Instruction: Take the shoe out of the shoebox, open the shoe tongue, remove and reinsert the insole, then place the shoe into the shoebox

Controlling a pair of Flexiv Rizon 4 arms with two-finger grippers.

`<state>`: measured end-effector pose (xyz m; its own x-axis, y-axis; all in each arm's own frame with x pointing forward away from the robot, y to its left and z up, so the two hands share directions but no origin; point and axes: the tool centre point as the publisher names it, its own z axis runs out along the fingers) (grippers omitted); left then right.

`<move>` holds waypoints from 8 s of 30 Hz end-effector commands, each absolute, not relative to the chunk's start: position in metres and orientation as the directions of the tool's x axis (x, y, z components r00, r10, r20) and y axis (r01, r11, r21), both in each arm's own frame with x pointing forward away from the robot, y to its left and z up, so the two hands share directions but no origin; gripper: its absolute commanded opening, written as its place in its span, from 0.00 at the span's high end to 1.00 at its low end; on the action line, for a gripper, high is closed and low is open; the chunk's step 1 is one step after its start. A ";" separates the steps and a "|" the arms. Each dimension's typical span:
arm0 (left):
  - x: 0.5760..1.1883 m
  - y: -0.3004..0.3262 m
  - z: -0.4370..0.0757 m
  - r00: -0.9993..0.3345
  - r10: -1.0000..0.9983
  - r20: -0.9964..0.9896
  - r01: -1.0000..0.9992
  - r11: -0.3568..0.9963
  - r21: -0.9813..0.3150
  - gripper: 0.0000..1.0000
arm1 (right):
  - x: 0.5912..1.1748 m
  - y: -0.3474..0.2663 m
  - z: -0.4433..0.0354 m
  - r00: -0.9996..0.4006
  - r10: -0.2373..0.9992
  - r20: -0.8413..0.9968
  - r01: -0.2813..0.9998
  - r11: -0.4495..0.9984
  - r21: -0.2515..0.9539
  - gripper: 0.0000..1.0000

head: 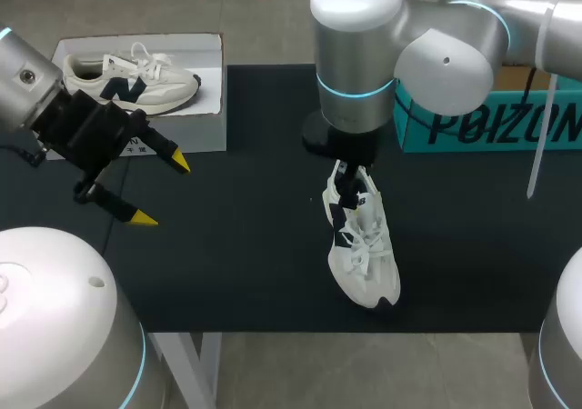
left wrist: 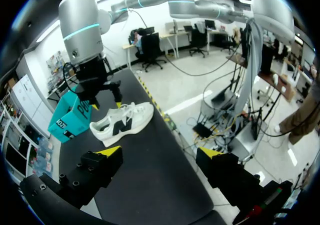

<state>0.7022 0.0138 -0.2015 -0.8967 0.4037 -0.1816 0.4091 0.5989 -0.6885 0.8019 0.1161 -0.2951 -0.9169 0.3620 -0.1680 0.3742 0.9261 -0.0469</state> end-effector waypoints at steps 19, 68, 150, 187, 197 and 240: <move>0.702 0.014 -0.201 -0.896 0.405 -0.180 0.409 0.601 -0.687 0.00 | 0.868 0.125 -0.306 -0.889 -0.398 -0.227 -0.426 0.900 0.094 0.00; 0.702 0.014 -0.201 -0.896 0.405 -0.180 0.409 0.601 -0.687 0.00 | 0.929 0.123 -0.365 -0.996 -0.081 -0.045 -0.084 0.994 0.066 0.00; 0.702 0.014 -0.201 -0.896 0.405 -0.180 0.409 0.601 -0.687 0.00 | 0.962 0.059 -0.137 -0.946 0.151 -0.286 0.149 0.988 0.030 1.00; 0.702 0.014 -0.201 -0.896 0.405 -0.180 0.409 0.601 -0.687 0.00 | 0.973 -0.045 -0.118 -0.665 0.708 -0.240 0.661 0.707 0.254 1.00; 0.702 0.014 -0.201 -0.896 0.405 -0.180 0.409 0.601 -0.687 0.00 | 0.955 -0.104 -0.119 -0.502 0.837 -0.216 0.804 0.544 0.238 1.00; 0.702 0.014 -0.201 -0.896 0.405 -0.180 0.409 0.601 -0.687 0.00 | 1.070 -0.217 -0.090 0.166 0.986 -0.011 0.952 -0.157 0.261 1.00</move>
